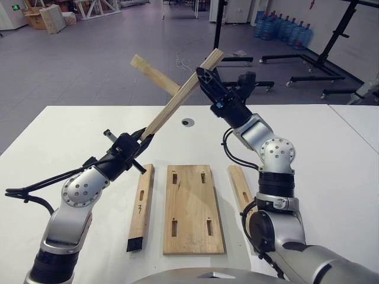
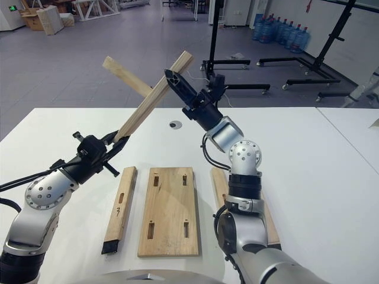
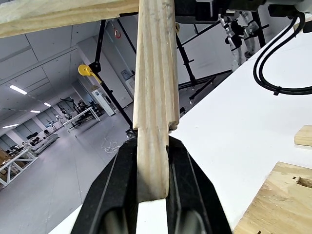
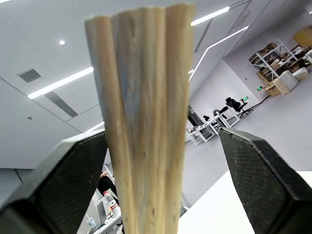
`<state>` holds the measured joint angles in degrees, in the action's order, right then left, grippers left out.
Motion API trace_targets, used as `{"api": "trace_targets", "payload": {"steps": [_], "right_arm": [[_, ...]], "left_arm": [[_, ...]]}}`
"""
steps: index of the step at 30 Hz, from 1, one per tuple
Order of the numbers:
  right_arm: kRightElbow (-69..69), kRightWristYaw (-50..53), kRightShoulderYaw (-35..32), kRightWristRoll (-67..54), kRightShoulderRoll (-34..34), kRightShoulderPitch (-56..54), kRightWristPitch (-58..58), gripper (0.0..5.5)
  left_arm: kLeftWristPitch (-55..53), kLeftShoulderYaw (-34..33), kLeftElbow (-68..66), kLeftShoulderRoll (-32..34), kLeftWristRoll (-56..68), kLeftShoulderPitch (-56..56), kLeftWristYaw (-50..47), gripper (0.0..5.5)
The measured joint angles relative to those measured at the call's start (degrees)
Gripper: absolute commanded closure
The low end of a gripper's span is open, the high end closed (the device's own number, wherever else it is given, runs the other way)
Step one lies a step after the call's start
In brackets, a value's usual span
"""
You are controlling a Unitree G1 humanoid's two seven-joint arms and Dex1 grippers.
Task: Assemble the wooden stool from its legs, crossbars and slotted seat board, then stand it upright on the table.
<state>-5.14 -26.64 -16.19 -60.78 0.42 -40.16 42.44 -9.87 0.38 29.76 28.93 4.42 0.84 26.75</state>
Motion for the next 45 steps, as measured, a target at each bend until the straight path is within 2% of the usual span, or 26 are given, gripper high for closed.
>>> {"api": "trace_targets", "payload": {"steps": [6,12,13,18,22,25,30,33,38,45], "right_arm": [[0.7,-1.8,-0.1,-1.0,-0.3,0.0,-0.7,3.37],[3.1,-2.0,0.3,-1.0,-0.1,0.6,-1.4,3.45],[3.4,-2.0,0.5,-1.0,-0.1,0.6,-1.6,3.45],[7.3,-5.6,2.8,4.6,2.2,0.9,-7.3,3.45],[8.4,-8.7,3.2,13.2,11.3,0.5,-12.7,3.45],[7.5,-16.1,7.7,25.1,19.5,0.1,-22.5,3.45],[-0.5,-35.3,12.0,28.6,25.8,-0.2,-29.8,3.45],[-5.9,-45.5,12.9,26.1,26.0,-0.4,-29.4,3.45],[-14.1,-58.3,15.1,24.5,26.9,-1.8,-24.0,3.45],[-24.3,-65.3,16.4,24.8,26.0,-6.9,-23.7,3.45]], "left_arm": [[1.3,0.1,-1.1,-0.7,-0.3,0.2,0.1,5.01],[2.8,0.1,-2.2,-1.5,-0.4,0.7,0.0,5.01],[3.1,0.1,-2.3,-1.5,-0.3,0.7,0.0,4.54],[1.6,-1.3,-5.3,-3.2,0.5,-1.0,-1.2,3.83],[0.7,-3.4,-5.9,-5.0,1.3,-6.7,-3.5,3.18],[0.2,-5.9,-5.5,-6.5,1.8,-10.4,-5.7,3.16],[0.2,-11.3,-5.2,-10.4,3.8,-13.0,-11.0,3.16],[0.1,-14.6,-5.3,-11.8,5.2,-12.4,-13.5,3.16],[0.1,-14.0,-3.1,-14.7,4.5,-14.0,-16.4,3.16],[0.4,-11.7,-0.3,-18.7,2.6,-18.3,-19.8,3.16]]}}
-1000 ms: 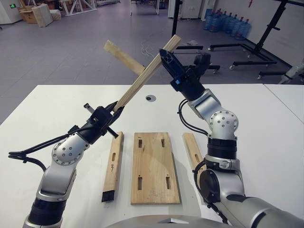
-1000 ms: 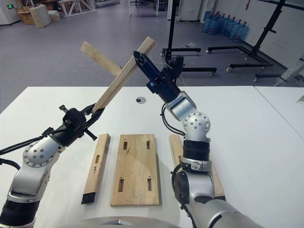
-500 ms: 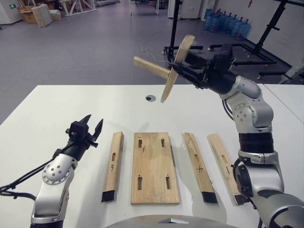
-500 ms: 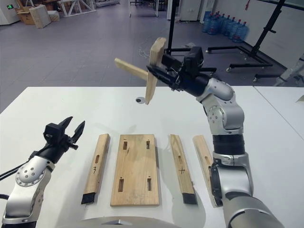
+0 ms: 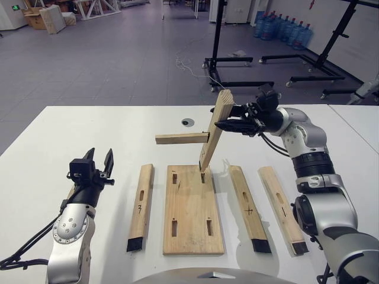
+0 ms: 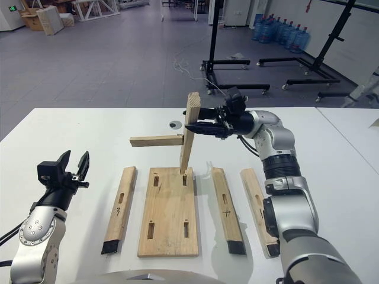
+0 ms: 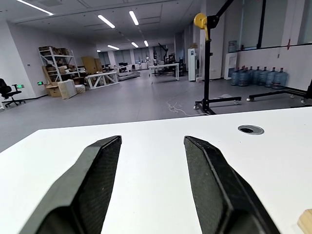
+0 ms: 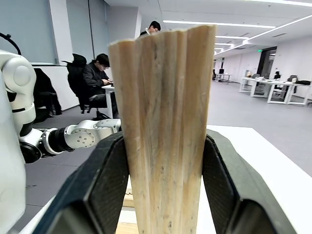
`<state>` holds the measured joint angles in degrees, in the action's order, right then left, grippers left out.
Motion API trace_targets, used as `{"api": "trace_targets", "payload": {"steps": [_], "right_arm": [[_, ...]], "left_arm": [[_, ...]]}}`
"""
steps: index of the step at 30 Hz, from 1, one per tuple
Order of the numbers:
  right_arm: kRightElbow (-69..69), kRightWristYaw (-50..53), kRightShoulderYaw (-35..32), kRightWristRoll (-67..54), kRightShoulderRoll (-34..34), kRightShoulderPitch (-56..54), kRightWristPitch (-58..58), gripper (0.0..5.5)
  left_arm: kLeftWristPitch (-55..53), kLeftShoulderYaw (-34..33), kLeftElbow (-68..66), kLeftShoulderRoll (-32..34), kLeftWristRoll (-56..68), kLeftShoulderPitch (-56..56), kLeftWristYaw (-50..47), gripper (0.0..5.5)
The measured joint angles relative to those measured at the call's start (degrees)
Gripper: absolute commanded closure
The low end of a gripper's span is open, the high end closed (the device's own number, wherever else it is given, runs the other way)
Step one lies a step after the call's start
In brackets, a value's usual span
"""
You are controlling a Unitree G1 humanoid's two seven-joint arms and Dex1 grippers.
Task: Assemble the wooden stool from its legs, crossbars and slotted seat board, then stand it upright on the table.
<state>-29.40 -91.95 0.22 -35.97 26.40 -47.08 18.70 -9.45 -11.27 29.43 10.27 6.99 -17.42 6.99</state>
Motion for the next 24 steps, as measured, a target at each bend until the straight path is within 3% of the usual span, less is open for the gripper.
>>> {"api": "trace_targets", "payload": {"steps": [24], "right_arm": [[-1.3,-0.3,3.7,1.5,-0.1,5.5,-6.5,3.45]], "left_arm": [[2.1,2.4,1.5,-3.1,-3.2,-3.4,-2.2,3.16]]}}
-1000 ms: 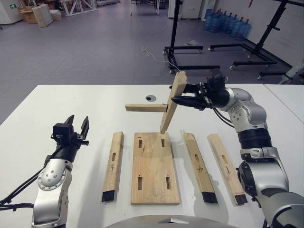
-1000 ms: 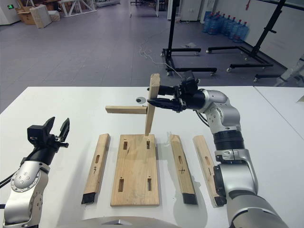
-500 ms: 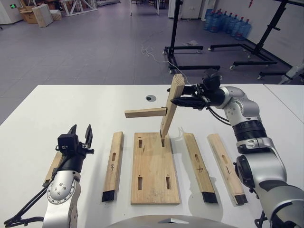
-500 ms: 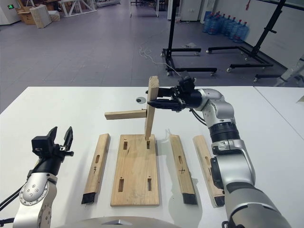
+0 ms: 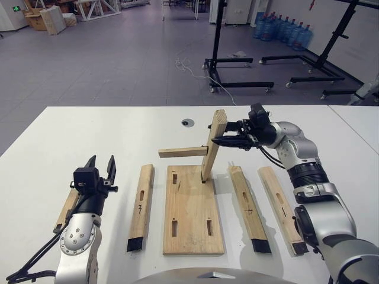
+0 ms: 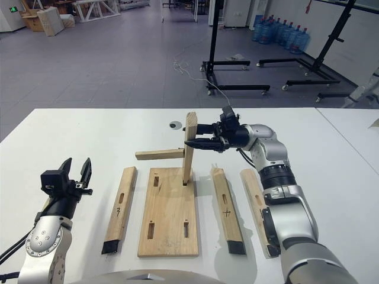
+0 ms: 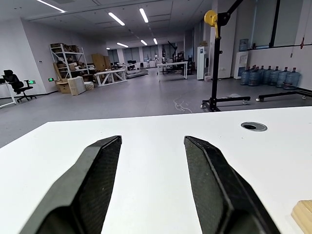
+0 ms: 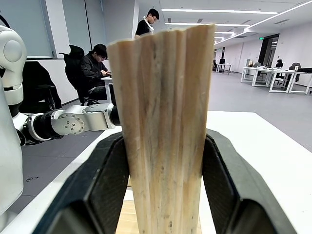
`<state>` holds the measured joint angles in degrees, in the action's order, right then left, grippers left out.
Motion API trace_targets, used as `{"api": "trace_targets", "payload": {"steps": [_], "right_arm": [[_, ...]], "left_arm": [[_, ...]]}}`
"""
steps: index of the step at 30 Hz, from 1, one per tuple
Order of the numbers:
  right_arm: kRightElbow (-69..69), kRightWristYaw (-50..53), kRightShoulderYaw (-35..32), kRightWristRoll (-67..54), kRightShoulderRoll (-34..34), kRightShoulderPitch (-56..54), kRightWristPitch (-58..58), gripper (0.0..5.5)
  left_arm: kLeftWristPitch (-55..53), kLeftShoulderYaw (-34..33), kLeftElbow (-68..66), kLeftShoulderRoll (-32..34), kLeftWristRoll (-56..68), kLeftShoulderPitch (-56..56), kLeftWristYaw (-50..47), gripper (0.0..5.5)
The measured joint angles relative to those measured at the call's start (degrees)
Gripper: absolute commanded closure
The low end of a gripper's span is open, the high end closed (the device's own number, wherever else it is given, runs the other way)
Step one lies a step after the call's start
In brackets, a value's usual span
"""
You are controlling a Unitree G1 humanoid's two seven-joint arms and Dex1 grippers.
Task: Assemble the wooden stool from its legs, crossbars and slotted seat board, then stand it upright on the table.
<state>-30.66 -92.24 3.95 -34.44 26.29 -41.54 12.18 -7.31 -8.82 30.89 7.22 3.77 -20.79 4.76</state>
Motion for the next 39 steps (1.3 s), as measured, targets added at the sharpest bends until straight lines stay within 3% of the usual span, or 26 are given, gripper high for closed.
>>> {"api": "trace_targets", "payload": {"steps": [19,28,33,39], "right_arm": [[10.1,2.8,-0.3,-0.3,2.5,5.1,7.5,3.45],[2.6,1.8,2.5,1.4,2.6,1.0,7.0,3.45],[1.5,1.1,7.2,7.0,2.0,3.9,7.6,2.36],[3.2,2.4,3.6,6.9,2.1,3.9,7.8,1.33]], "left_arm": [[2.9,0.8,-1.0,-1.8,-2.3,-1.0,-1.6,3.16],[3.2,1.7,-2.3,-2.1,-3.1,-0.5,-2.1,3.16],[3.3,1.6,-2.7,-1.9,-3.1,0.1,-2.0,3.16],[3.7,1.6,-3.5,-1.9,-3.1,0.4,-2.0,3.16]]}}
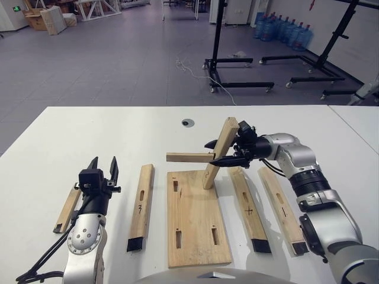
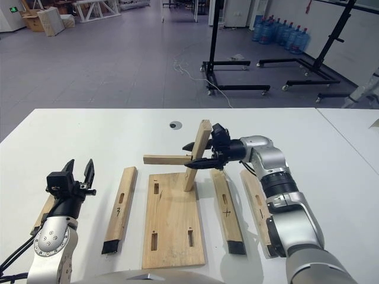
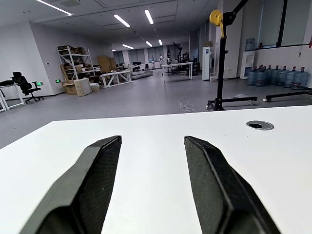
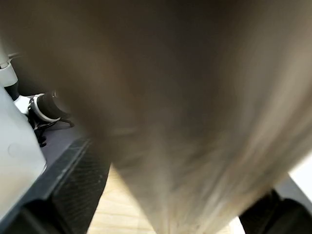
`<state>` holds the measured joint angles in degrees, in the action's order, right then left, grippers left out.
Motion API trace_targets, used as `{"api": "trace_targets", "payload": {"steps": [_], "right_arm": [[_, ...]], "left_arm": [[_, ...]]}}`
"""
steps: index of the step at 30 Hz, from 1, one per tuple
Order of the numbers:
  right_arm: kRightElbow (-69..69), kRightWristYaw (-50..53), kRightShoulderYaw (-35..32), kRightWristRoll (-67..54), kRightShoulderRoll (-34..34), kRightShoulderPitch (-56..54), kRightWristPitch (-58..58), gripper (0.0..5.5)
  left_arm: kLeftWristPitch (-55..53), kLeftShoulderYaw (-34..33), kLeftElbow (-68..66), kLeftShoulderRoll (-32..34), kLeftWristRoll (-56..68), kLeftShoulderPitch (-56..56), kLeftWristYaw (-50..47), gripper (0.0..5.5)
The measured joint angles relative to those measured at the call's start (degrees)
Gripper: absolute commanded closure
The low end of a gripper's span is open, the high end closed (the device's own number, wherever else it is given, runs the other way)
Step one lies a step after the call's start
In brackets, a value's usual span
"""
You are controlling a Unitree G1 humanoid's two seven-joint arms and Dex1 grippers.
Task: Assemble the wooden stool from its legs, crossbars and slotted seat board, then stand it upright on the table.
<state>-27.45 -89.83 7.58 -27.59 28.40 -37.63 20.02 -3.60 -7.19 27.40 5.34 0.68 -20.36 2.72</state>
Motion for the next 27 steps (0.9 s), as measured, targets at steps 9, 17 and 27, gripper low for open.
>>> {"api": "trace_targets", "payload": {"steps": [9,17,27], "right_arm": [[3.1,7.8,-13.3,-5.5,6.0,1.0,8.3,0.43],[21.0,27.0,-24.4,-8.9,13.7,22.6,28.5,0.43],[60.2,66.2,-26.0,5.4,3.2,53.4,41.4,0.43]], "left_arm": [[1.2,0.1,-0.8,-0.5,0.0,-0.3,-0.9,3.16],[1.7,-2.0,3.4,-1.9,0.5,-7.2,-1.6,3.16],[-3.4,-1.7,13.1,-2.2,1.1,-10.3,-1.0,3.16]]}}
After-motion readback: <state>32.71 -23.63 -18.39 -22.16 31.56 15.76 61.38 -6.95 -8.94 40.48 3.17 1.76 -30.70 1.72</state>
